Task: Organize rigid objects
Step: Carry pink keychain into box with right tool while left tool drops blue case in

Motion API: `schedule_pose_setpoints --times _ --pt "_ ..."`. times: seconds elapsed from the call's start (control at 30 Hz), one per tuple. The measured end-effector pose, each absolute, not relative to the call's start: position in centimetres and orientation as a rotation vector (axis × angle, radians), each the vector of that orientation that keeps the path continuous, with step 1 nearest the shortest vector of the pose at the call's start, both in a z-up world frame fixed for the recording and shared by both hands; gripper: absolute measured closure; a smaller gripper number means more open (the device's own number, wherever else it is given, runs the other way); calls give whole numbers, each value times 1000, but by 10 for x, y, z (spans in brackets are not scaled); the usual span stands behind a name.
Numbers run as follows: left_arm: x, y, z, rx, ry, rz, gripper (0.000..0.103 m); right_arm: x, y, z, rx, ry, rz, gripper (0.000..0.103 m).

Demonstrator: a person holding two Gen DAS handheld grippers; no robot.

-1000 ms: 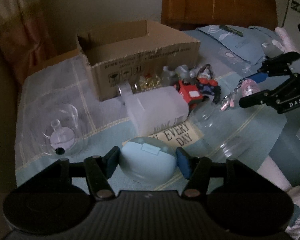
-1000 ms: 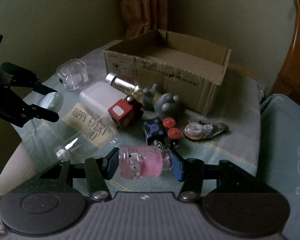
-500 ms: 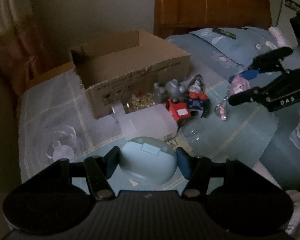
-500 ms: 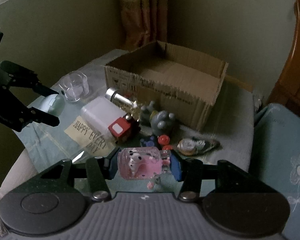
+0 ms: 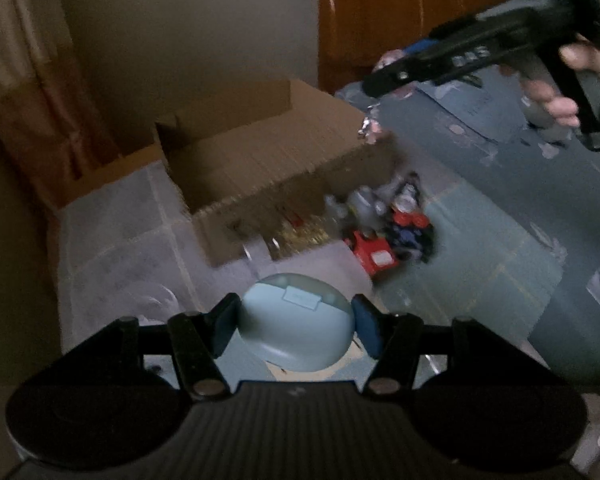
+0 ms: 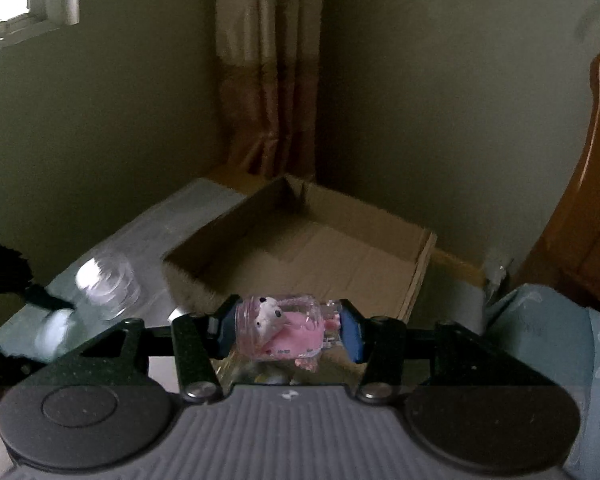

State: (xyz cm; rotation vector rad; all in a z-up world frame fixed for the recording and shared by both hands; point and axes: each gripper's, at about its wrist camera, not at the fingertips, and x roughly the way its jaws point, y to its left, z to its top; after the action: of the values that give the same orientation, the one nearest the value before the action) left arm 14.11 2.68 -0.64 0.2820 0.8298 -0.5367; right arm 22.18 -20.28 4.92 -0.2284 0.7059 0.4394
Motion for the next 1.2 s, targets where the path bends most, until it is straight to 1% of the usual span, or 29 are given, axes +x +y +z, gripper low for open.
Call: schedule_pose_setpoints --times 0.17,0.37,0.43,0.47,0.5,0.57,0.63,0.7,0.87,1.2 --pt "165 27 8 284 795 -501 43 267 -195 44 -231 734 402 47" --pt "196 21 22 269 765 -474 43 307 -192 15 -199 820 322 46" --pt "204 16 26 281 753 -471 43 313 -191 6 -182 848 296 38" --pt "208 14 28 288 748 -470 43 314 -192 4 -171 856 278 26" --pt "212 12 29 291 744 -468 43 315 -193 2 -160 864 268 25" --pt "219 6 31 291 736 -465 43 310 -195 2 -155 860 279 25" --pt "228 0 33 288 733 -466 43 303 -197 3 -160 857 264 21" --pt "238 -6 32 288 731 -459 43 295 -198 4 -173 851 253 12" --pt "269 -26 20 284 765 -447 43 273 -202 6 -164 851 243 6" --pt "312 -48 -11 245 835 -387 43 224 -208 -8 -155 900 236 6"
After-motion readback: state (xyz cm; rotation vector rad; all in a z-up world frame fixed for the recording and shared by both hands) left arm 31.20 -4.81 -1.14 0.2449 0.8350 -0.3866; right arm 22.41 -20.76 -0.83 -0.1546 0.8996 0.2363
